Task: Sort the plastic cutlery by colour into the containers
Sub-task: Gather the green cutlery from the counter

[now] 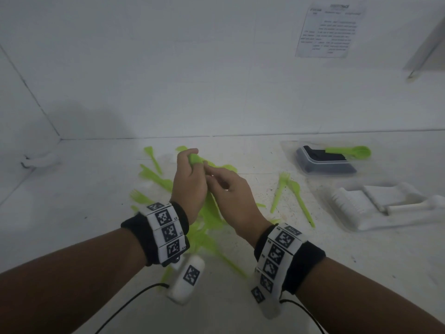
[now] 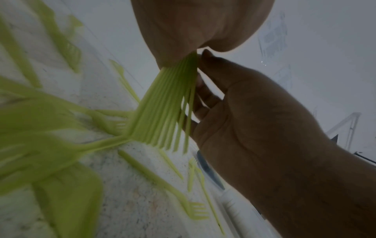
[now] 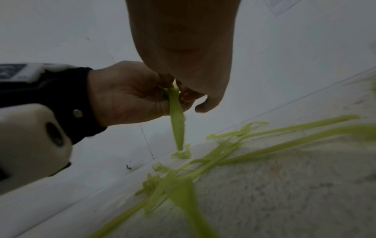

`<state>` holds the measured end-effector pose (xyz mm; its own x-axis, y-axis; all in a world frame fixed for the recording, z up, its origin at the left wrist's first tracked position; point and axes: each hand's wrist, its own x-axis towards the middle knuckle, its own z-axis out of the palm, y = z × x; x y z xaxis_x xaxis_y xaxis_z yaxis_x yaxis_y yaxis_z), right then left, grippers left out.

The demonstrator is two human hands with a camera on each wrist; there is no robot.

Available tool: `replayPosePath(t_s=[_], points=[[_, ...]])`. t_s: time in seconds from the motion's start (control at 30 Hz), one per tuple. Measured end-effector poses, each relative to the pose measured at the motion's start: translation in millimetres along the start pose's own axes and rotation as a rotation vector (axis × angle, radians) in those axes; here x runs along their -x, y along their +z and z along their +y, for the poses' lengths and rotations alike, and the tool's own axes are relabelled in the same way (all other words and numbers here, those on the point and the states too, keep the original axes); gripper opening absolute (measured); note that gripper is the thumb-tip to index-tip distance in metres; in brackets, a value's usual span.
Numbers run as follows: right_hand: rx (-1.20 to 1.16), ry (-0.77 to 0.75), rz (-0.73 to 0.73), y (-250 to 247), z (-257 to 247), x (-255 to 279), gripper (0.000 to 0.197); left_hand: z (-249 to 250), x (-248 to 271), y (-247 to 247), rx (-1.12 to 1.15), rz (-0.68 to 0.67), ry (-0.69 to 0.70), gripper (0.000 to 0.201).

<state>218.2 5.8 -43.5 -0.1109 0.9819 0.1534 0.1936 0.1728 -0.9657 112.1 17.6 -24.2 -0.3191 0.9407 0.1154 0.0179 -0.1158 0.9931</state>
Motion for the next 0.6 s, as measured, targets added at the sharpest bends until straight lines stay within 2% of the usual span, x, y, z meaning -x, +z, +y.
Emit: replayPosePath(t_s=[0.07,0.13,0.2,0.3,0.4,0.5,0.6], points=[[-0.148,0.227,-0.099,5.7,-3.0,7.3,0.030,3.0,-3.4,-0.8,0.058,0.050,0.013,0.025],[-0.253,0.386,-0.292,10.1,-4.6,15.4,0.051,6.8,-6.4,-0.9,0.114,0.058,0.004,0.022],[-0.267,0.349,-0.347,14.7,-1.3,17.0,0.062,9.9,-6.2,-2.0,0.129,0.040,0.001,0.020],[-0.209,0.246,-0.211,19.4,1.6,12.6,0.056,10.7,-6.4,-8.5,0.170,-0.007,-0.033,0.023],[-0.134,0.164,-0.110,19.1,1.7,6.7,0.053,11.0,-4.3,-16.1,0.126,-0.088,-0.158,0.028],[-0.119,0.131,-0.146,21.2,0.1,4.4,0.055,10.1,3.1,-20.9,0.109,-0.234,-0.336,0.033],[-0.055,0.141,-0.227,21.2,-1.5,5.2,0.064,5.3,3.2,-23.2,0.057,-0.211,-0.343,0.029]])
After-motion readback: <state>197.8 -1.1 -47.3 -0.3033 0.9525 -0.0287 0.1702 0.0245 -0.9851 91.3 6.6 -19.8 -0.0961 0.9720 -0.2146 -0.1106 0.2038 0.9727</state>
